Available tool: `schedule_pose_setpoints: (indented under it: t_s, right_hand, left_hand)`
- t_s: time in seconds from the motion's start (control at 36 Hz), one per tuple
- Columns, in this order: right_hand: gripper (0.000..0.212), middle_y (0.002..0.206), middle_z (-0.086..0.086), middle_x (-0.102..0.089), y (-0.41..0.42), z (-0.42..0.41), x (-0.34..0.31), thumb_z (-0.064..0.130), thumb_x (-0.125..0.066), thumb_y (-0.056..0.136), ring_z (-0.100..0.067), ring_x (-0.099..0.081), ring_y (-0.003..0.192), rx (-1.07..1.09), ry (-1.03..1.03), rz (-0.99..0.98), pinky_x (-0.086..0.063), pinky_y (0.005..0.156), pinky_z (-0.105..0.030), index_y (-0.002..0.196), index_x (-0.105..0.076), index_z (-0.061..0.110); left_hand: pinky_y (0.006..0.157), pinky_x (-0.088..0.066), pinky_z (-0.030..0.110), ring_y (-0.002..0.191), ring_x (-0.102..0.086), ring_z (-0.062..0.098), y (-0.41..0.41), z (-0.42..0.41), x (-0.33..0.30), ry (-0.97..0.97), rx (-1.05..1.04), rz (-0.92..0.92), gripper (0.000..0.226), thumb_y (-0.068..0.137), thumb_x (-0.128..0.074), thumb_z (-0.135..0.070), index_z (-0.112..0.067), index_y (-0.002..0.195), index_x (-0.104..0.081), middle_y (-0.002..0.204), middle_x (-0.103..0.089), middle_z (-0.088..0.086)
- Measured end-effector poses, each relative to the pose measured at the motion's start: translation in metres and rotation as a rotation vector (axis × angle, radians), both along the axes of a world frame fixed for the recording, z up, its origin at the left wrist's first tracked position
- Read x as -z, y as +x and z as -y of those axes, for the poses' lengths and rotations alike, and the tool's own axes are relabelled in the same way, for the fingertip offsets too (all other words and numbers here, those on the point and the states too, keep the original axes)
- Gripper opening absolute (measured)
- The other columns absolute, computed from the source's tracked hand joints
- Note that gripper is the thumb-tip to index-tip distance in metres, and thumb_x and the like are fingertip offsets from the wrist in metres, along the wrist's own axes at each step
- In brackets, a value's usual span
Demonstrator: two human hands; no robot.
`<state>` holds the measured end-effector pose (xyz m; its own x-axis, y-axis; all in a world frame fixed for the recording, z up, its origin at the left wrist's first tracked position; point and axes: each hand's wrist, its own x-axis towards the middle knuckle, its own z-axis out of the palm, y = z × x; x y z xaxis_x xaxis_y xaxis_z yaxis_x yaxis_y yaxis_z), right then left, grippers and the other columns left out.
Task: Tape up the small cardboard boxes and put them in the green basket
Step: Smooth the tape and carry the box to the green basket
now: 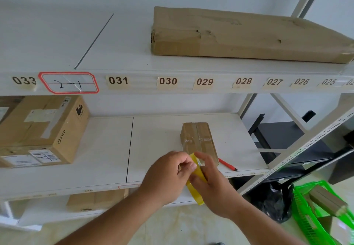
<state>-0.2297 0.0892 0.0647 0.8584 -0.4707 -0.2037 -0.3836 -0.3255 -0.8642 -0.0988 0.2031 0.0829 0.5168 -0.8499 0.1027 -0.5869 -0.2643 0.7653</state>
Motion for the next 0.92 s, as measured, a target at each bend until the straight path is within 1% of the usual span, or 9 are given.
schedule_pose_setpoints:
  t_s: [0.08,0.17,0.33,0.44,0.61,0.67,0.72,0.81,0.92]
  right_hand:
    - [0.042,0.079,0.02,-0.064,-0.002,-0.003,-0.001,0.028,-0.051,0.104,-0.001,-0.054,0.069,-0.025,0.016,-0.013,-0.045,0.064,-0.016,0.141,-0.032,0.037]
    - [0.042,0.081,0.021,-0.064,-0.005,-0.007,-0.002,0.027,-0.049,0.105,-0.001,-0.057,0.072,-0.054,0.033,-0.017,-0.048,0.065,-0.019,0.142,-0.031,0.038]
    - [0.044,0.1,-0.004,-0.07,-0.008,-0.017,0.002,0.039,-0.049,0.095,-0.031,-0.066,0.095,-0.012,0.146,0.053,-0.055,0.087,-0.057,0.136,-0.035,0.049]
    - [0.043,0.101,-0.008,-0.069,-0.009,-0.02,0.0,0.034,-0.05,0.094,-0.039,-0.064,0.098,-0.027,0.191,0.107,-0.053,0.085,-0.059,0.129,-0.037,0.056]
    - [0.047,0.105,-0.009,-0.071,-0.01,-0.024,-0.009,0.031,-0.053,0.094,-0.034,-0.067,0.099,-0.038,0.268,0.13,-0.055,0.09,-0.057,0.136,-0.037,0.047]
    - [0.051,0.109,-0.006,-0.073,-0.008,-0.023,-0.011,0.029,-0.053,0.093,-0.026,-0.069,0.102,-0.025,0.294,0.123,-0.055,0.096,-0.054,0.14,-0.036,0.04]
    - [0.053,0.111,-0.006,-0.073,-0.006,-0.021,-0.011,0.028,-0.053,0.092,-0.025,-0.069,0.106,-0.006,0.301,0.112,-0.054,0.098,-0.053,0.141,-0.036,0.04]
    - [0.056,0.112,-0.004,-0.073,0.0,-0.019,-0.008,0.027,-0.053,0.092,-0.023,-0.068,0.11,-0.006,0.295,0.061,-0.054,0.1,-0.051,0.142,-0.033,0.042]
    - [0.052,0.112,0.0,-0.075,0.011,-0.026,-0.001,0.016,-0.054,0.1,-0.017,-0.071,0.106,0.013,0.341,0.042,-0.057,0.091,-0.037,0.143,-0.035,0.038]
  left_hand:
    - [0.072,-0.047,0.024,0.086,-0.048,0.002,0.003,-0.001,0.004,-0.024,0.049,0.164,0.014,0.099,-0.053,-0.038,-0.03,0.091,-0.061,0.099,-0.044,-0.017]
    - [0.069,-0.046,0.023,0.079,-0.052,0.006,0.009,-0.003,0.007,-0.053,0.108,0.022,0.014,0.1,-0.054,-0.031,-0.031,0.088,-0.061,0.09,-0.051,-0.016]
    - [0.061,-0.049,0.035,0.065,-0.054,0.016,0.016,-0.014,0.017,-0.089,0.204,-0.025,0.012,0.102,-0.05,-0.039,-0.031,0.098,-0.058,0.073,-0.06,-0.007]
    - [0.065,-0.051,0.035,0.065,-0.06,0.014,0.018,-0.017,0.022,-0.123,0.124,-0.18,0.014,0.101,-0.05,-0.045,-0.038,0.112,-0.053,0.082,-0.07,-0.003]
    - [0.055,-0.041,0.032,0.055,-0.049,0.011,0.037,-0.025,0.037,-0.098,-0.136,0.027,0.01,0.103,-0.048,-0.038,-0.03,0.1,-0.053,0.059,-0.05,-0.007]
    - [0.057,-0.041,0.031,0.06,-0.052,0.008,0.033,-0.027,0.034,-0.115,-0.321,-0.091,0.018,0.103,-0.046,-0.039,-0.027,0.092,-0.054,0.067,-0.055,-0.007]
    - [0.059,-0.04,0.031,0.065,-0.054,0.01,0.022,-0.028,0.026,-0.031,-0.458,-0.341,0.043,0.098,-0.038,-0.057,-0.02,0.088,-0.057,0.071,-0.059,-0.003]
    - [0.066,-0.047,0.031,0.07,-0.059,0.017,-0.004,-0.029,0.015,0.112,-0.35,-0.864,0.072,0.089,-0.03,-0.077,-0.016,0.087,-0.067,0.074,-0.066,-0.003]
    - [0.091,-0.057,0.039,0.092,-0.073,0.019,-0.024,-0.02,0.016,-0.052,-0.306,-1.052,0.046,0.091,-0.058,-0.061,-0.019,0.098,-0.074,0.095,-0.078,0.0]
